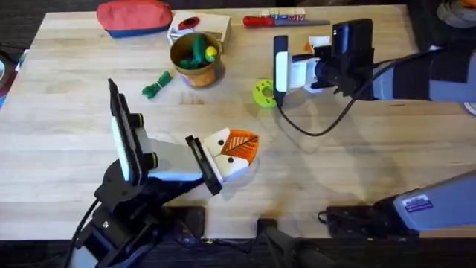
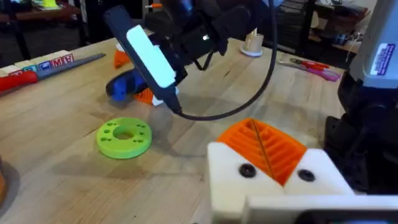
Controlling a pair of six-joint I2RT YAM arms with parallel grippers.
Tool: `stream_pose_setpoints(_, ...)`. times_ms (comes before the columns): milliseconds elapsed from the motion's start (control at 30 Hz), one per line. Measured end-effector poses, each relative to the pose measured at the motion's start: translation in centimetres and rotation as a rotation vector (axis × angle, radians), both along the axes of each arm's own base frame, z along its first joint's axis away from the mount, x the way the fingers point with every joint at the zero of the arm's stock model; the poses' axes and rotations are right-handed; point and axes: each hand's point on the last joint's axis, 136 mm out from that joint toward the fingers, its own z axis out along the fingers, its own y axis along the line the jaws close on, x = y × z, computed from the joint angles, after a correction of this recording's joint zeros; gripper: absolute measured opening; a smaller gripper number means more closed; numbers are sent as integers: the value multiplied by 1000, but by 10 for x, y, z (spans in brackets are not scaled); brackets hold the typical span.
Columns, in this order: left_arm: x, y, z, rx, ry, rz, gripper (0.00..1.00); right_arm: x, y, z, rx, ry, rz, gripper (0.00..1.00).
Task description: Pick up the gripper from the table and insert it into the empty holder that is missing its gripper. Then pick up a screw, insert it into the mounting hole, and use the screwdriver to tighten it. Finally, clean up the table by picking up the vegetable and placing it into the bucket.
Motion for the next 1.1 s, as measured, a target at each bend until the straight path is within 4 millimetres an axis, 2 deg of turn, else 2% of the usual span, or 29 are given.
stream_pose_setpoints(67, 0, 0, 0, 0, 0, 0, 5, 5, 5, 7, 25, -23, -7, 938)
stream_pose_setpoints(133, 0, 0, 0, 0, 0, 0, 5, 5, 9, 13, 65, -24, -32, 986)
stream_pose_setpoints(267, 0, 0, 0, 0, 0, 0, 8, -2, 15, 15, 179, 10, -116, 991)
stream_pose_setpoints(300, 0, 0, 0, 1, -3, -1, 101, -5, 15, 18, 213, 17, -143, 991)
stream_pose_setpoints(467, -1, 0, 0, 0, 0, -3, 881, -18, 15, 50, 432, 23, -309, 992)
stream_pose_setpoints(500, -1, 0, 0, -1, 1, -3, 959, -22, 14, 59, 481, 23, -346, 991)
stream_pose_setpoints(533, -1, 0, 0, -1, 1, -4, 979, -26, 12, 67, 529, 25, -382, 991)
stream_pose_setpoints(567, -1, 0, 1, -2, -2, -4, 986, -37, 11, 88, 655, 26, -464, 992)
stream_pose_setpoints(733, 3, 1, 11, -28, -33, 18, 986, -52, 17, 110, 766, 31, -507, 991)
stream_pose_setpoints(800, 8, 6, 9, -18, 12, 65, 985, -55, 21, 116, 790, 29, -503, 994)
stream_pose_setpoints(900, 16, 23, 15, 25, 110, 182, 985, -59, 29, 123, 816, 26, -488, 992)
stream_pose_setpoints(1100, 20, 75, 60, 192, 264, 448, 985, -64, 43, 125, 834, 42, -461, 992)
